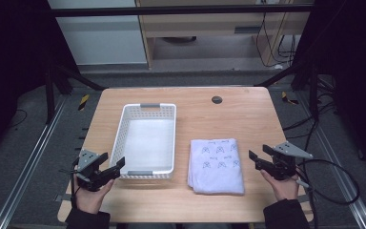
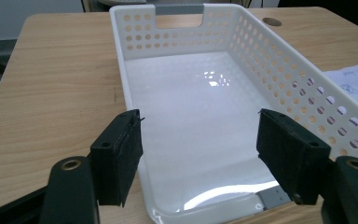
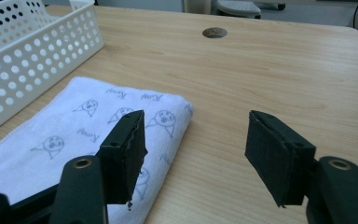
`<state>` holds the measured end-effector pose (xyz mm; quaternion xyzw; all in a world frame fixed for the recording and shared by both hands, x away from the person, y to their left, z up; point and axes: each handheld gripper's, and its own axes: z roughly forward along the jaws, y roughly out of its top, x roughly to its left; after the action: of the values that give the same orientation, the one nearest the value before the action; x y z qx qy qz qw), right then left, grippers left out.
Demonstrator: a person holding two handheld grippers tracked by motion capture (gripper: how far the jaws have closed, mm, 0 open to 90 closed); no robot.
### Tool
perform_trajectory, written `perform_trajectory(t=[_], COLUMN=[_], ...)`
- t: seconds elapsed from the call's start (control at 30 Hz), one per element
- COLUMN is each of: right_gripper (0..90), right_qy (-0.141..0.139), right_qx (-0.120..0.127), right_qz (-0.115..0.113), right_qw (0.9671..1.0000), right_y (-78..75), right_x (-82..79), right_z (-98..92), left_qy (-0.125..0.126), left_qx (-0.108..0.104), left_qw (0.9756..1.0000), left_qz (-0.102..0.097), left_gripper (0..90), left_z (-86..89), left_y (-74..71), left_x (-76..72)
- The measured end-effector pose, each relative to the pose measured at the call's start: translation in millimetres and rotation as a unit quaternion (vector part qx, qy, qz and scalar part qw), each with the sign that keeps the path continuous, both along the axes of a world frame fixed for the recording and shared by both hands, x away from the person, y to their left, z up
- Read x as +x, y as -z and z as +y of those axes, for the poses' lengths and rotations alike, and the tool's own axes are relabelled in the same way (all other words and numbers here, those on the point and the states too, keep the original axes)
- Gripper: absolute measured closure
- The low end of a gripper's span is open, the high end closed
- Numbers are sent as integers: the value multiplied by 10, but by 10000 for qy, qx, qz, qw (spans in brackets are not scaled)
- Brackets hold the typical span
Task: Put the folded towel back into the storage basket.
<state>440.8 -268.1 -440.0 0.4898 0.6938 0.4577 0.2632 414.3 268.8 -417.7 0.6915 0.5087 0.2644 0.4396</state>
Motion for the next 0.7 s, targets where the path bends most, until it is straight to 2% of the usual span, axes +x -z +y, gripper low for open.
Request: perform_trajectory(t=[0.33, 0.7], right_gripper=[408, 416], right_qy=[-107, -173], right_qx=[36, 36], right_qz=[-62, -86], right_qw=[9999, 9998], right_y=[-164, -262], right_x=[12, 35], right_z=[45, 85], left_qy=[168, 332], left_qx=[50, 93], left_qw=[9998, 9993], left_qz=[-57, -113], left_gripper=[299, 296], left_z=[-200, -421], left_y=[-119, -210], left_x=[42, 75])
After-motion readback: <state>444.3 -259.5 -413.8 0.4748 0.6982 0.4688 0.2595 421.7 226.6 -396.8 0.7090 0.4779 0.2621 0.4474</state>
